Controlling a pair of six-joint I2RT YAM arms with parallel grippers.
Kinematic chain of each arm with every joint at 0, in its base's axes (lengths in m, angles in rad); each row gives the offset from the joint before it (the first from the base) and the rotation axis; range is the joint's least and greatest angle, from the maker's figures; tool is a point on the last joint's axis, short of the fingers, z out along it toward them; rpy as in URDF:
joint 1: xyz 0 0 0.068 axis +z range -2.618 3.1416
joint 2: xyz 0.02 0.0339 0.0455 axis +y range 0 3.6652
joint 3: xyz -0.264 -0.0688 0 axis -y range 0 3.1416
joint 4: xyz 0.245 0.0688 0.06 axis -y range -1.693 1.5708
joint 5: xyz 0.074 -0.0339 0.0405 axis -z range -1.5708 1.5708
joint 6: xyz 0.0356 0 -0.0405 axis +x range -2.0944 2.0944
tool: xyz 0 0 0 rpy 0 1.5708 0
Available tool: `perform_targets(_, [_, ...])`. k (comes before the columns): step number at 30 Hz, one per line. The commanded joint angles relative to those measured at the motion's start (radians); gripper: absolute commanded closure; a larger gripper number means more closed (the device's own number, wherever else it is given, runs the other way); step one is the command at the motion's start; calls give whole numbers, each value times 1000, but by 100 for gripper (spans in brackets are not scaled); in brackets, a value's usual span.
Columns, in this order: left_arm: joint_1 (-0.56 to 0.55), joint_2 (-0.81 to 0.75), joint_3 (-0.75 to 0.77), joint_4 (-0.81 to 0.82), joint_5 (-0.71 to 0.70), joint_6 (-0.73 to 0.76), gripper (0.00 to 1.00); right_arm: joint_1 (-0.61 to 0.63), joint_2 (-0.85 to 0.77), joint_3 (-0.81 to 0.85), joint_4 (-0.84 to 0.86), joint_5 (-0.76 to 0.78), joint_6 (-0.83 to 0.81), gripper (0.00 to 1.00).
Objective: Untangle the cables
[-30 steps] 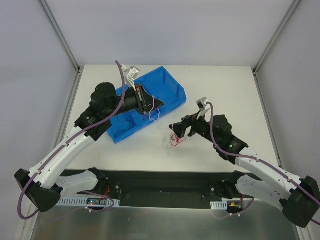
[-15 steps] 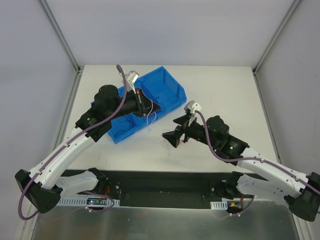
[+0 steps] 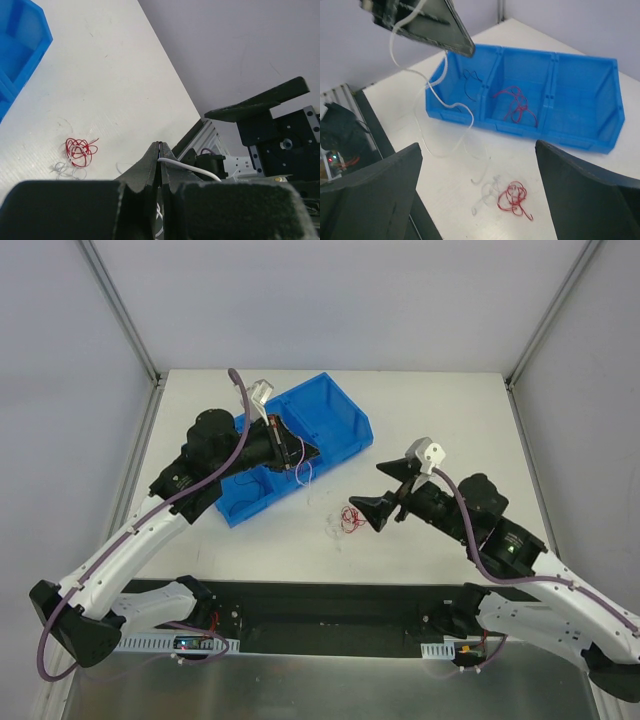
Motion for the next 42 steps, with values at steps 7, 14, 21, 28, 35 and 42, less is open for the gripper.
perform_targets(7, [11,26,46,9,-18,-45,100,72,236,76,284,-45,224,10])
perform_targets(14, [11,43,54,9,-9,-69,100,140,328,121,316,48,231,11])
perform_targets(21, [11,51,77,11,-1,-88,100,181,394,112,390,220,231,29])
perform_targets(28, [11,74,95,20,13,-88,100,185,459,129,464,205,226,50])
perform_targets(35, [35,59,77,18,2,-30,82,182,462,96,574,258,218,100])
perform_targets(42, [97,-128,-50,-135,-257,127,22,81,424,86,577,214,231,100])
